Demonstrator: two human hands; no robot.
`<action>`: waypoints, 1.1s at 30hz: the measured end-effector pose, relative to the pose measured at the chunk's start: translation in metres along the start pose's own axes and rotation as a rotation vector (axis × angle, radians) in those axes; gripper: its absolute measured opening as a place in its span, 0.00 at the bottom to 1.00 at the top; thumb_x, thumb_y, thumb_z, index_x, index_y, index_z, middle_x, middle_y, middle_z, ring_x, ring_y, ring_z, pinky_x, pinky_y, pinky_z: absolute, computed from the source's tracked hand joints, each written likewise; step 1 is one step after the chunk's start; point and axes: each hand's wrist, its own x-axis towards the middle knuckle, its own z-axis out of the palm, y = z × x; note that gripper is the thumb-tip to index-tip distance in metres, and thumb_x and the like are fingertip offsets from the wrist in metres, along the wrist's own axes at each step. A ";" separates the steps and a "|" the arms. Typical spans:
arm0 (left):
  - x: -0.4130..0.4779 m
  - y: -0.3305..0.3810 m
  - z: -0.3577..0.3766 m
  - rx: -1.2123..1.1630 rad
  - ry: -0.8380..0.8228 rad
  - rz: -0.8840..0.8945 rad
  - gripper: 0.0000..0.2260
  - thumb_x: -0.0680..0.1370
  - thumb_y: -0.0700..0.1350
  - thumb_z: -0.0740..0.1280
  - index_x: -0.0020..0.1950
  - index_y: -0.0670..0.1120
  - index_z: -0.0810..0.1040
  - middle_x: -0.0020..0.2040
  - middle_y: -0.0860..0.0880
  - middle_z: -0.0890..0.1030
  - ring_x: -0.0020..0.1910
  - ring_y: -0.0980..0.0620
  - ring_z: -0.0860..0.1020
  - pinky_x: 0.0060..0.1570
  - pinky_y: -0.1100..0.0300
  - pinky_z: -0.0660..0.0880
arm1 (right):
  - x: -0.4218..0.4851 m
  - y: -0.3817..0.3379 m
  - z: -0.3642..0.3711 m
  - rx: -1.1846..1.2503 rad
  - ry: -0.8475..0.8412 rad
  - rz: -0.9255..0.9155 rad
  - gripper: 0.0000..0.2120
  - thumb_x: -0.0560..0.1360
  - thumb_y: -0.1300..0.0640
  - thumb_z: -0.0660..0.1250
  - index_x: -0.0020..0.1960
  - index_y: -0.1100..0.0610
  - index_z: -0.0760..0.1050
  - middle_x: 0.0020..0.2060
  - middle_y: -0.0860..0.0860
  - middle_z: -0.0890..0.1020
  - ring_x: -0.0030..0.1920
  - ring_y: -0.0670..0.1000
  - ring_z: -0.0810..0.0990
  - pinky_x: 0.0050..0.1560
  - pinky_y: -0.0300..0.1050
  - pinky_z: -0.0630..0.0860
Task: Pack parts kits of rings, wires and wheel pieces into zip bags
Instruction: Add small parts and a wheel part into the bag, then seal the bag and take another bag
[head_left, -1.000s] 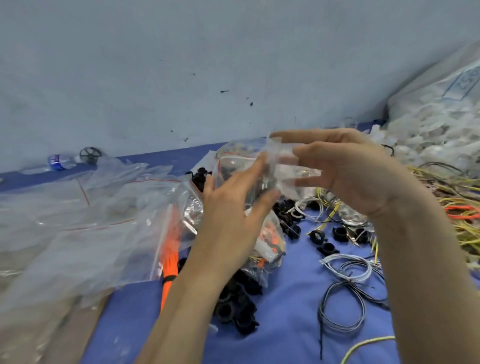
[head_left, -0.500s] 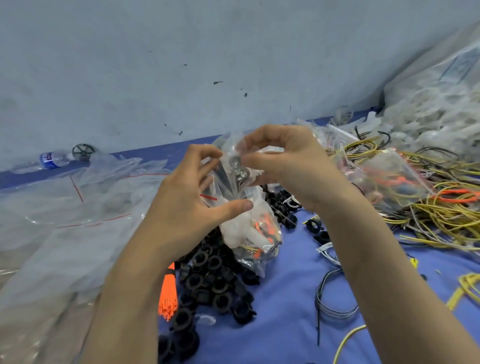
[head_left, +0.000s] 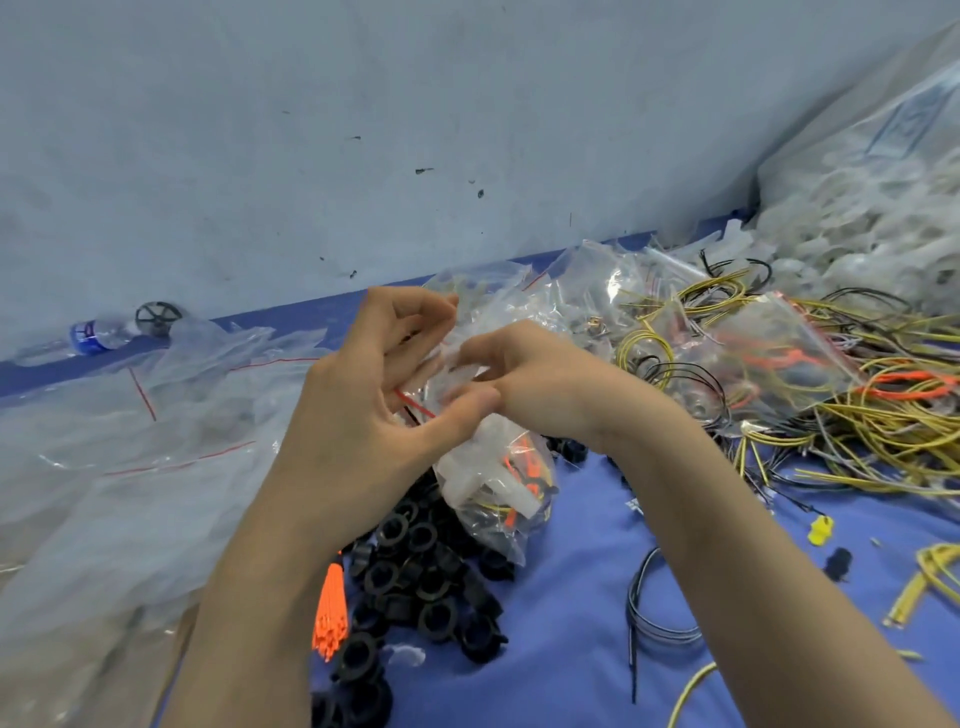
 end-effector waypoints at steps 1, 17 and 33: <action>-0.001 0.001 0.001 0.009 -0.014 -0.011 0.16 0.68 0.51 0.72 0.53 0.59 0.72 0.61 0.58 0.79 0.65 0.59 0.75 0.62 0.58 0.73 | -0.001 -0.001 0.002 0.029 -0.031 0.028 0.11 0.73 0.64 0.66 0.54 0.61 0.79 0.49 0.58 0.84 0.53 0.53 0.82 0.58 0.47 0.76; -0.002 0.000 -0.004 0.675 -0.147 -0.091 0.10 0.73 0.42 0.73 0.53 0.50 0.84 0.52 0.58 0.81 0.48 0.61 0.77 0.47 0.78 0.66 | -0.025 -0.015 -0.022 0.117 0.033 0.012 0.13 0.78 0.67 0.59 0.58 0.58 0.75 0.56 0.54 0.78 0.50 0.53 0.82 0.53 0.42 0.79; 0.000 -0.009 0.002 0.626 0.012 -0.073 0.06 0.76 0.43 0.69 0.39 0.49 0.78 0.33 0.59 0.76 0.40 0.63 0.74 0.40 0.75 0.66 | -0.010 0.024 -0.036 -0.414 -0.159 0.228 0.10 0.72 0.51 0.72 0.41 0.58 0.82 0.29 0.44 0.81 0.29 0.41 0.78 0.31 0.31 0.74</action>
